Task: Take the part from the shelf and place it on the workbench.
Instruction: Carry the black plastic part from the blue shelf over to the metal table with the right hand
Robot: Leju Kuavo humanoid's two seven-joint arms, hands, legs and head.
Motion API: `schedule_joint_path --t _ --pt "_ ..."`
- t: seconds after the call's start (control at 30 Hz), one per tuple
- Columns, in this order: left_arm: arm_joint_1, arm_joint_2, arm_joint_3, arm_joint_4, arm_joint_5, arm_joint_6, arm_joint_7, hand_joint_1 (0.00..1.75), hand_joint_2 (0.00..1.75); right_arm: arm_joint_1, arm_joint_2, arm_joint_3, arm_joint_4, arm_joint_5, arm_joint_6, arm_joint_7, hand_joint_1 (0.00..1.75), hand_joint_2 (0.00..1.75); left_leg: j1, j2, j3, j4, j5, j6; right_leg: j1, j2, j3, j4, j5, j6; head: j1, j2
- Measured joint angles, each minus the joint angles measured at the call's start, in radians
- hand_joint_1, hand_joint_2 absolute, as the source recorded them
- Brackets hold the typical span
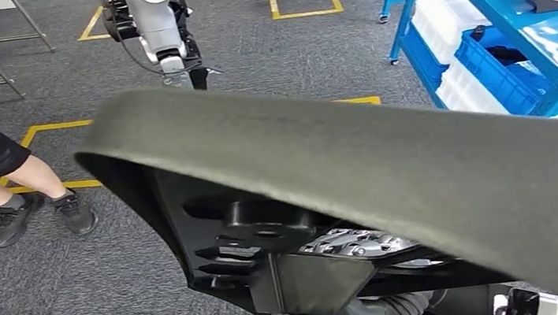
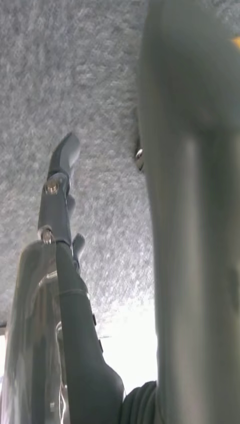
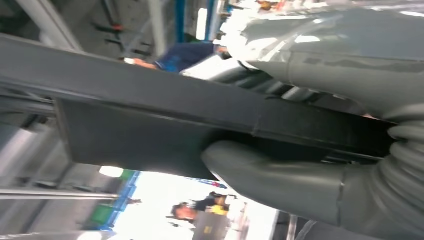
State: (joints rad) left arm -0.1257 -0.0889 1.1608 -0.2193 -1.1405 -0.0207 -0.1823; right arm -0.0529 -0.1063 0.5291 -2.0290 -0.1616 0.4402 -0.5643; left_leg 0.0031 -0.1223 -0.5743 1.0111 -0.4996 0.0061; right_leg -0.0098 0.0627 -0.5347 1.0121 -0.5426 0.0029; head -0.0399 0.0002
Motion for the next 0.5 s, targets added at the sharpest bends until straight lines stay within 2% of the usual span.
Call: schedule_joint_path --t 0.03,0.1,0.17,0.2,0.23,0.27,0.3,0.33,0.4,0.43,0.47,0.5 --pt "0.0 0.0 0.0 0.0 0.0 0.0 0.001 0.0 1.75 -0.003 0.0 0.0 0.0 -0.002 0.0 0.0 1.75 1.75 0.001 -0.002 -0.001 0.001 -0.001 -0.005 -0.001 -0.011 0.002 -0.004 0.002 -0.005 0.0 0.0" --pt "-0.002 -0.002 0.0 0.0 -0.001 -0.002 0.004 0.0 1.75 -0.006 0.002 0.0 0.001 -0.006 0.0 0.003 1.75 1.75 -0.001 0.032 -0.021 0.041 -0.03 -0.014 -0.004 -0.037 0.006 -0.011 0.006 -0.015 -0.001 0.0" --pt "-0.008 -0.005 -0.001 0.0 -0.003 -0.002 0.008 0.0 1.75 -0.006 0.003 -0.001 0.005 -0.011 0.0 0.009 1.75 1.75 -0.001 0.086 -0.079 0.158 -0.09 -0.023 -0.004 -0.066 0.007 -0.013 0.005 -0.02 -0.001 0.0" --pt "-0.01 -0.006 -0.001 0.0 -0.003 -0.002 0.01 0.0 1.75 -0.006 0.003 -0.002 0.007 -0.013 0.0 0.014 1.75 1.75 0.002 0.099 -0.112 0.223 -0.115 -0.028 -0.004 -0.081 0.008 -0.013 0.004 -0.021 -0.001 0.0" --pt "-0.009 -0.007 -0.001 0.0 -0.003 -0.002 0.013 0.0 1.75 -0.006 0.003 -0.002 0.01 -0.015 0.0 0.018 1.75 1.75 0.004 0.105 -0.134 0.267 -0.126 -0.031 -0.003 -0.095 0.008 -0.013 0.002 -0.021 -0.001 0.0" --pt "-0.007 -0.008 -0.001 0.0 -0.002 -0.002 0.017 0.0 1.75 -0.007 0.003 -0.003 0.013 -0.016 0.0 0.023 1.75 1.75 0.006 0.109 -0.138 0.273 -0.117 -0.033 -0.003 -0.108 0.009 -0.013 0.0 -0.021 -0.001 0.0" --pt "-0.003 -0.008 -0.001 0.0 -0.002 -0.001 0.02 0.0 1.75 -0.007 0.003 -0.004 0.015 -0.018 0.001 0.026 1.75 1.75 0.008 0.115 -0.122 0.239 -0.093 -0.035 -0.004 -0.12 0.011 -0.013 -0.002 -0.019 -0.001 0.0" --pt "0.0 -0.009 -0.001 0.0 -0.002 0.0 0.023 0.0 1.75 -0.006 0.003 -0.005 0.016 -0.019 0.001 0.029 1.75 1.75 0.01 0.127 -0.087 0.172 -0.059 -0.035 -0.004 -0.131 0.013 -0.013 -0.004 -0.016 -0.001 0.0" --pt "0.004 -0.011 -0.001 0.0 -0.002 0.0 0.023 0.0 1.75 -0.006 0.003 -0.005 0.016 -0.02 0.001 0.031 1.75 1.75 0.007 0.169 -0.02 0.044 -0.011 -0.027 -0.001 -0.15 0.02 -0.012 -0.011 -0.006 -0.001 0.0" --pt "0.005 -0.012 -0.001 0.0 -0.002 0.0 0.023 0.0 1.75 -0.005 0.003 -0.006 0.016 -0.02 0.0 0.032 1.75 1.75 0.003 0.183 -0.002 0.011 -0.002 -0.021 -0.001 -0.158 0.024 -0.012 -0.015 0.0 -0.001 0.0" --pt "0.008 -0.014 -0.001 0.0 -0.003 0.0 0.022 0.0 1.75 -0.003 0.003 -0.006 0.016 -0.017 -0.002 0.032 1.75 1.75 -0.001 0.187 0.002 0.002 -0.003 -0.014 -0.001 -0.166 0.028 -0.013 -0.017 0.006 0.0 0.0" --pt "0.012 -0.014 -0.001 0.0 -0.004 0.0 0.021 0.0 1.75 0.001 0.003 -0.006 0.015 -0.013 -0.005 0.032 1.75 1.75 -0.004 0.178 0.002 0.001 -0.002 -0.008 -0.003 -0.173 0.032 -0.015 -0.019 0.012 0.0 0.0"
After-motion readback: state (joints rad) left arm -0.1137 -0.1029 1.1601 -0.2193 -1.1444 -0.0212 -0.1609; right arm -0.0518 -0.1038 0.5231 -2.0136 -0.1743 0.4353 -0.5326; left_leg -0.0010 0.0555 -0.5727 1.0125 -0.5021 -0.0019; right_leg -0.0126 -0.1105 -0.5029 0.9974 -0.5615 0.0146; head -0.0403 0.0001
